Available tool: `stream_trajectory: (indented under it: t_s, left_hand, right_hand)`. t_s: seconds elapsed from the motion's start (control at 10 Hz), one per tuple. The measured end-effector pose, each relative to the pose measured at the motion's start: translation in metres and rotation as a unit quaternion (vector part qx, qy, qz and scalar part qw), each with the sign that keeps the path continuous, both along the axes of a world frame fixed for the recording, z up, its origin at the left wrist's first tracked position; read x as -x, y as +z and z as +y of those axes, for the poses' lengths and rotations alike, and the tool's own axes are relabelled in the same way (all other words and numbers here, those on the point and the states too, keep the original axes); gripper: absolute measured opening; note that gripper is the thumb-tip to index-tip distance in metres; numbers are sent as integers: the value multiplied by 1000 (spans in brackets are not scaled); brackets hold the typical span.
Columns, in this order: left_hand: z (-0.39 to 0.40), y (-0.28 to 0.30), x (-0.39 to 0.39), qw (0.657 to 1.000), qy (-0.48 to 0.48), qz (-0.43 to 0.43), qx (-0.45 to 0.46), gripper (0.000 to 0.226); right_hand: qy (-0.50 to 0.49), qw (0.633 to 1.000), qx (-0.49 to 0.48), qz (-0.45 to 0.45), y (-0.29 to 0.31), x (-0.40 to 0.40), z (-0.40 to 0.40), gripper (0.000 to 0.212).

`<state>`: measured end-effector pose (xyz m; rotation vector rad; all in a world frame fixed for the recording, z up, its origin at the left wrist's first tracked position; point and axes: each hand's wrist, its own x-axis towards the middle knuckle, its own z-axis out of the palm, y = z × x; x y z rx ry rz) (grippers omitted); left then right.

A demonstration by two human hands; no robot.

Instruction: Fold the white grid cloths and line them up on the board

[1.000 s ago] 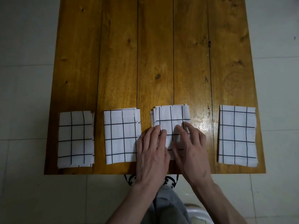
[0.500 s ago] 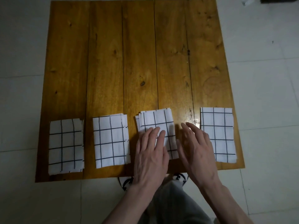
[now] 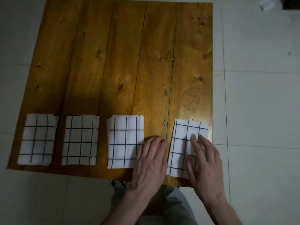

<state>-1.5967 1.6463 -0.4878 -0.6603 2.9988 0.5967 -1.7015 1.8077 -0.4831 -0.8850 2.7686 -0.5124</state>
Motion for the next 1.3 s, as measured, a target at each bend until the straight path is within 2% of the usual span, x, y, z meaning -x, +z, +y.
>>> stream_trajectory:
  t_s: [0.2,0.3,0.6,1.0,1.3]
  left_hand:
    - [37,-10,20,1000,4,-16,9,50]
    - [46,-15,24,999,-11,-29,15,52]
    - [33,-22,21,998,6,-59,35,55]
    - [19,-20,19,998,36,-41,37,52]
    - [16,-10,15,998,54,-38,1,52]
  right_hand:
    - [33,999,-31,-11,-16,24,13,56]
    - [54,998,-16,0,-23,25,10,57]
    - [66,998,1,-2,-25,25,-14,53]
    - [85,996,5,-15,-23,20,-34,52]
    - [91,995,15,-40,-8,22,-35,64]
